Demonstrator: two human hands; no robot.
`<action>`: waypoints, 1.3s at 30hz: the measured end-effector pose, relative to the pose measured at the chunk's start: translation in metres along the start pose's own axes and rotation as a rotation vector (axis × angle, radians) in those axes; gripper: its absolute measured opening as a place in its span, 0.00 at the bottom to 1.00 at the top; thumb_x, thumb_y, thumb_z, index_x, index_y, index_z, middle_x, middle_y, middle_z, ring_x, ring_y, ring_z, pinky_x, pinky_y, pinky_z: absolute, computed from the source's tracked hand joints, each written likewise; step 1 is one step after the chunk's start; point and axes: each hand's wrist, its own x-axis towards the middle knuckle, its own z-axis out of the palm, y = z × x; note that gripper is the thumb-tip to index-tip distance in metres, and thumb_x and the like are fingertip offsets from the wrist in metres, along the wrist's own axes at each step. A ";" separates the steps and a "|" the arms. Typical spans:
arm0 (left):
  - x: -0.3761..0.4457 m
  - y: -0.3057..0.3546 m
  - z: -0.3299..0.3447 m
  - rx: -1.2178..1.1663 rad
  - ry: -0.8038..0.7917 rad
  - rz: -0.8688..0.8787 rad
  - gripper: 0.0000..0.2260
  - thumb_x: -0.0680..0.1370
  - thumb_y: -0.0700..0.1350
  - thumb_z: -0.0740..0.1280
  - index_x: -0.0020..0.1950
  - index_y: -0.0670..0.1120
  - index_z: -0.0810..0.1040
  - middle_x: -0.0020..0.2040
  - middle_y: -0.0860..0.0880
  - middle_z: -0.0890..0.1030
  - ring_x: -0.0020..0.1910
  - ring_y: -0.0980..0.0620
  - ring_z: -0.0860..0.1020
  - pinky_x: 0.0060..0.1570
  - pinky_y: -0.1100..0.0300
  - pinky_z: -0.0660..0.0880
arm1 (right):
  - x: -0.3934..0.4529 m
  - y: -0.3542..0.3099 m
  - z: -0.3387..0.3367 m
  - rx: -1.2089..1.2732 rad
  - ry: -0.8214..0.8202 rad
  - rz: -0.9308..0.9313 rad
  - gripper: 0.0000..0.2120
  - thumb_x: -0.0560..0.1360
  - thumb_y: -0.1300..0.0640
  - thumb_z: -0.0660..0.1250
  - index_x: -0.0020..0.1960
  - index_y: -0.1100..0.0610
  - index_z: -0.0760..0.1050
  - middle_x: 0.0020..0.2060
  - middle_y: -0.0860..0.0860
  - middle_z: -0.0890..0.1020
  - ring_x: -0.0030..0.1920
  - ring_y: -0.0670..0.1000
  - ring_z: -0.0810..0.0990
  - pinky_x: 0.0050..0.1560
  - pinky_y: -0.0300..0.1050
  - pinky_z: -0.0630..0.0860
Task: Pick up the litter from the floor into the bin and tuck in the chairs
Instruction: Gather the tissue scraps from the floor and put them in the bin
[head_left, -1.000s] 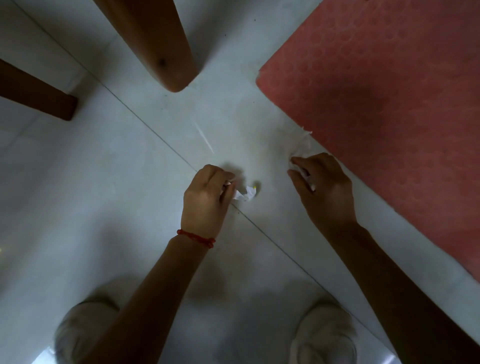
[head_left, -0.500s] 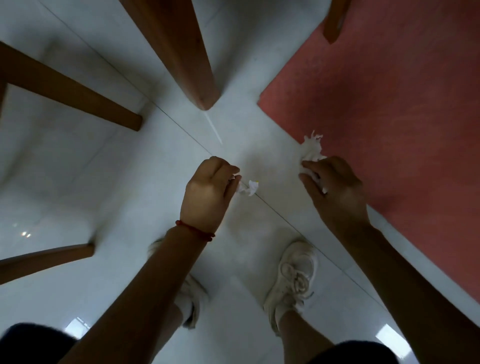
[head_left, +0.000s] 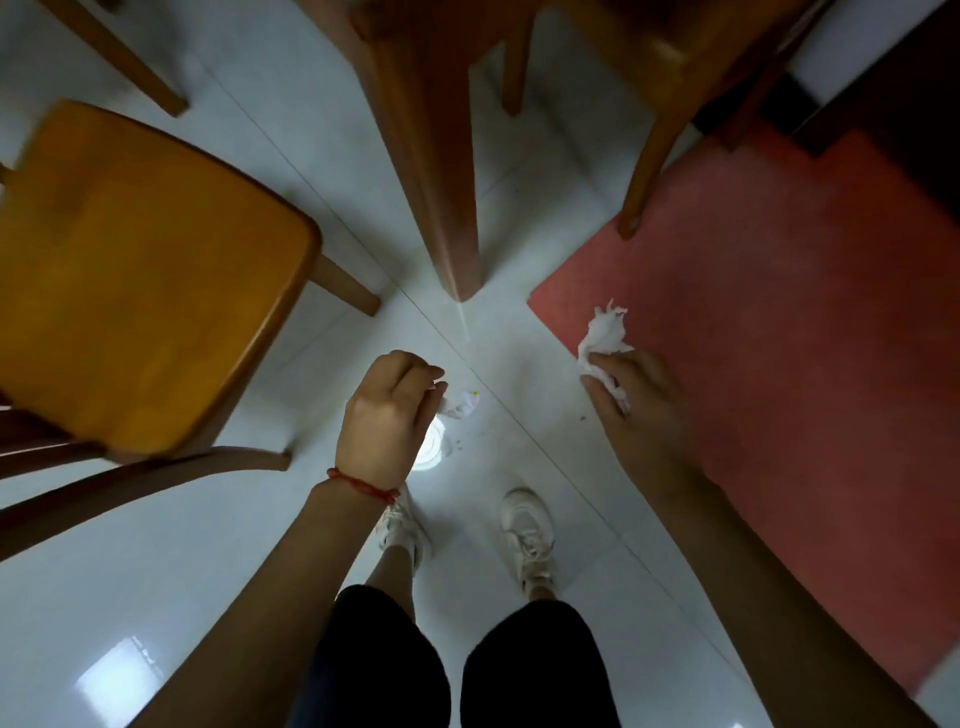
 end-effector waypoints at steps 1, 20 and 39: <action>-0.003 0.008 -0.016 0.009 0.017 -0.005 0.03 0.69 0.31 0.70 0.41 0.33 0.81 0.37 0.36 0.79 0.33 0.40 0.79 0.37 0.53 0.78 | 0.003 -0.010 -0.011 0.022 -0.004 -0.010 0.08 0.68 0.69 0.72 0.48 0.67 0.79 0.42 0.62 0.81 0.44 0.60 0.80 0.54 0.29 0.66; -0.167 0.092 -0.199 0.175 0.380 -0.460 0.10 0.62 0.28 0.76 0.40 0.32 0.81 0.36 0.37 0.79 0.33 0.40 0.79 0.34 0.55 0.78 | 0.004 -0.191 -0.104 0.177 -0.223 -0.622 0.08 0.66 0.70 0.74 0.45 0.67 0.79 0.36 0.59 0.80 0.38 0.56 0.79 0.41 0.43 0.76; -0.507 0.033 -0.313 0.313 0.754 -0.926 0.08 0.63 0.27 0.75 0.38 0.33 0.80 0.35 0.38 0.79 0.34 0.41 0.78 0.32 0.57 0.76 | -0.193 -0.452 -0.002 0.245 -0.536 -0.997 0.13 0.64 0.68 0.76 0.47 0.65 0.79 0.39 0.59 0.81 0.39 0.57 0.80 0.39 0.42 0.78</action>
